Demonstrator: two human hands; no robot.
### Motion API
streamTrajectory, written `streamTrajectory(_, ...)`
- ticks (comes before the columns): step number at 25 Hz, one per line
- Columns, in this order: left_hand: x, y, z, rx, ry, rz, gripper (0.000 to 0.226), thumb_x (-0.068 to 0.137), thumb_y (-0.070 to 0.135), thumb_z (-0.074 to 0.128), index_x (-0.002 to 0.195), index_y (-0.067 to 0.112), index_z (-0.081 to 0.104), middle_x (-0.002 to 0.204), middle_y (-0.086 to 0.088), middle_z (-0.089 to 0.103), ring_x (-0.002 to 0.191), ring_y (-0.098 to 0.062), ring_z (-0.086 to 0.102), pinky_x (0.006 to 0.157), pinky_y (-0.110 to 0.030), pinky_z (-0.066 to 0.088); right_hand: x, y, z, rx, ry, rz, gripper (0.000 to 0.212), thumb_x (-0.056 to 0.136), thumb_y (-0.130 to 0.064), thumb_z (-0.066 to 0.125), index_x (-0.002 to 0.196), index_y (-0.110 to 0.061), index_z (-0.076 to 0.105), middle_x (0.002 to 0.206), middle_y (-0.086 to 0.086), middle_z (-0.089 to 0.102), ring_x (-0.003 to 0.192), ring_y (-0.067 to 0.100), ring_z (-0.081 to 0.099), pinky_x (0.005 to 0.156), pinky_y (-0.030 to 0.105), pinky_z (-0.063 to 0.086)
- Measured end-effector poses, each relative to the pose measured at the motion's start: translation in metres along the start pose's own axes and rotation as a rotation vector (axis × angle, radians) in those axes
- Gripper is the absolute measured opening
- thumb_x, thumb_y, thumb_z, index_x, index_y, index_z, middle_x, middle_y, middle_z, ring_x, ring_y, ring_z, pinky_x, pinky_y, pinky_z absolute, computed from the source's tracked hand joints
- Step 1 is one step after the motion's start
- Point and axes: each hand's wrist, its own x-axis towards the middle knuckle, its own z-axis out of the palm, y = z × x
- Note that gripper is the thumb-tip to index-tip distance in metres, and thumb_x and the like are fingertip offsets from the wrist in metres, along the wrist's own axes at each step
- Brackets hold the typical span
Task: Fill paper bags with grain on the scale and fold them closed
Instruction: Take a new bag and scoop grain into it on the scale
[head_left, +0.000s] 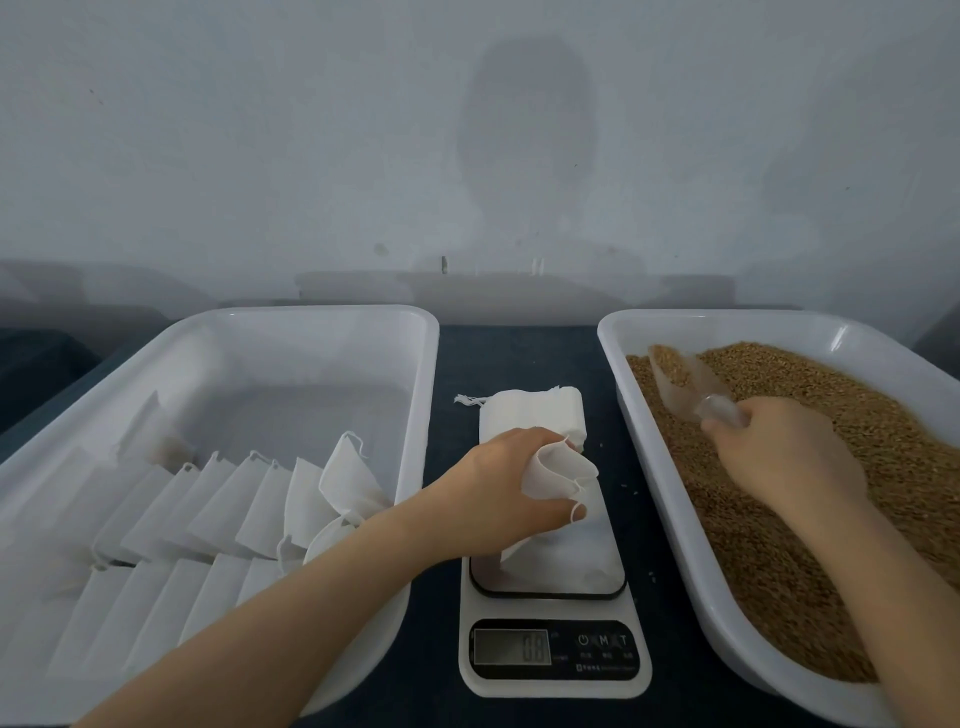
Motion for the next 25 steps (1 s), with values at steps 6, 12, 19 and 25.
streamTrajectory(6,0.002,-0.001,-0.004,-0.119,0.095,-0.033,0.042,0.082,0.04,0.068,0.12,0.035,0.052,0.102,0.019,0.057,0.091,-0.003,0.058,0.072,-0.014,0.044,-0.004,-0.003,-0.009,-0.052,0.267,-0.117,0.013,0.093,-0.024,0.05,0.102,-0.023,0.058,0.07,-0.004,0.053,0.07,0.021,0.046,0.088,0.04,0.03)
streamTrajectory(12,0.008,-0.003,-0.007,-0.189,0.182,-0.128,0.034,0.079,0.033,0.062,0.111,0.034,0.049,0.096,0.014,0.059,0.084,-0.005,0.06,0.061,-0.013,0.044,-0.004,-0.01,-0.015,0.042,0.155,-0.235,0.035,0.092,-0.021,0.053,0.127,-0.022,0.052,0.122,0.0,0.054,0.117,0.025,0.047,0.104,0.044,0.021)
streamTrajectory(19,0.011,-0.005,-0.006,-0.2,0.144,-0.118,0.046,0.079,0.03,0.069,0.118,0.033,0.045,0.101,0.016,0.054,0.087,-0.007,0.058,0.06,-0.009,0.041,-0.009,0.004,-0.046,0.25,-0.01,-0.533,0.044,0.086,-0.011,0.059,0.118,-0.041,0.055,0.105,-0.022,0.056,0.099,0.01,0.052,0.088,0.036,0.04)
streamTrajectory(25,0.007,-0.004,-0.006,-0.193,0.084,-0.059,0.049,0.08,0.029,0.07,0.121,0.032,0.044,0.099,0.013,0.056,0.081,-0.007,0.059,0.057,-0.007,0.042,-0.007,0.02,-0.056,0.008,0.058,-0.66,0.06,0.079,-0.02,0.061,0.112,-0.066,0.041,0.098,-0.042,0.046,0.095,0.008,0.043,0.096,0.059,0.034)
